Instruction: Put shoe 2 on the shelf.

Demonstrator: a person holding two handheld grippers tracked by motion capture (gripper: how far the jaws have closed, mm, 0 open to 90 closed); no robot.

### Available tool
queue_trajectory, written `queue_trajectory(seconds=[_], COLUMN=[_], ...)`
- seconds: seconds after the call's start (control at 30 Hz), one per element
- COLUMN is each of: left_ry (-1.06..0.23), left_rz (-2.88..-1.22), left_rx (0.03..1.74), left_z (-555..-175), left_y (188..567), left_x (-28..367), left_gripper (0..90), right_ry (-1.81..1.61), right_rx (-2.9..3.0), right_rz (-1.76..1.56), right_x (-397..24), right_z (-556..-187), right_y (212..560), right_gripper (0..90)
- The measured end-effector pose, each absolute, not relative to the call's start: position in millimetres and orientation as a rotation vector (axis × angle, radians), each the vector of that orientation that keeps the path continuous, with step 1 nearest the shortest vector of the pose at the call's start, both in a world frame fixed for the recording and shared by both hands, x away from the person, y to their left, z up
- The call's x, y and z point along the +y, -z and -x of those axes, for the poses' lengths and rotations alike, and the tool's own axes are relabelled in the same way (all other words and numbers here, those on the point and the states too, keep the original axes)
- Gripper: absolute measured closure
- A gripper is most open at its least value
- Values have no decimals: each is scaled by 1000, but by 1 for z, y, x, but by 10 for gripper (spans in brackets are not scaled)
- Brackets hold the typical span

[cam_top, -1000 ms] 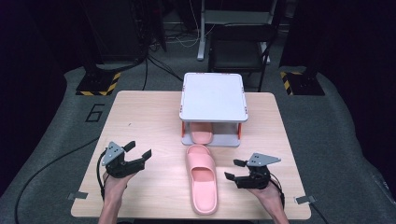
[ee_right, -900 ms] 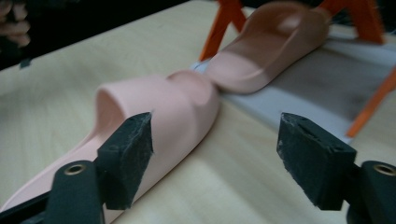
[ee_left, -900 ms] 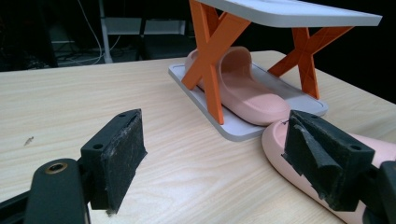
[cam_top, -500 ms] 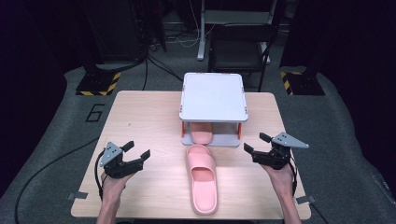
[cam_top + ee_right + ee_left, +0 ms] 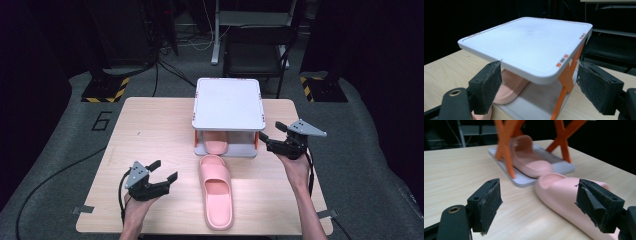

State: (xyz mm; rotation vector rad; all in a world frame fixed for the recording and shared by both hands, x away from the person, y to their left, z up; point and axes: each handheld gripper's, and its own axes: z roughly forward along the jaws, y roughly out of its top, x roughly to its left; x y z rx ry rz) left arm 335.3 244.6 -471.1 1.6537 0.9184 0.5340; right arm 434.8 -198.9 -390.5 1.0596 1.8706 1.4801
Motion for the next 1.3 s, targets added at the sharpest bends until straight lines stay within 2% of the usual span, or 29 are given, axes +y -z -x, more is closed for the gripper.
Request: queue_trajectory(seconds=[0.1,0.33,0.67,0.8,0.93,1.2,1.3], left_ry=[-491,-490,-563,-561,-581,-626,-691], left_rz=[-1706,-1858,-1969,-1981,-1991,-1971,-1934], left_rx=[863,780,843,857,840,896,917], left_z=[-325,-311,-315,-319,-322,-318,-316], left_y=[478,495,513,517,516,514,512], left_x=[219,165,142,140,136,131,126], left_gripper=[197,194,203,286,437,511,528], right_ry=[-1474,-1449,-1444,-1447,-1444,-1431,-1430], right_rx=[1858,1883,1872,1864,1865,1876,1877], right_rz=[-1045,-1056,-1047,-1046,-1039,-1034,-1049], right_x=[-190,-176,-177,-180,-181,-181,-181], right_z=[-445,-464,-460,-458,-457,-455,-454], right_y=[384,377,372,370,370,374,375], right_gripper=[202,202,200,198,194,194,194])
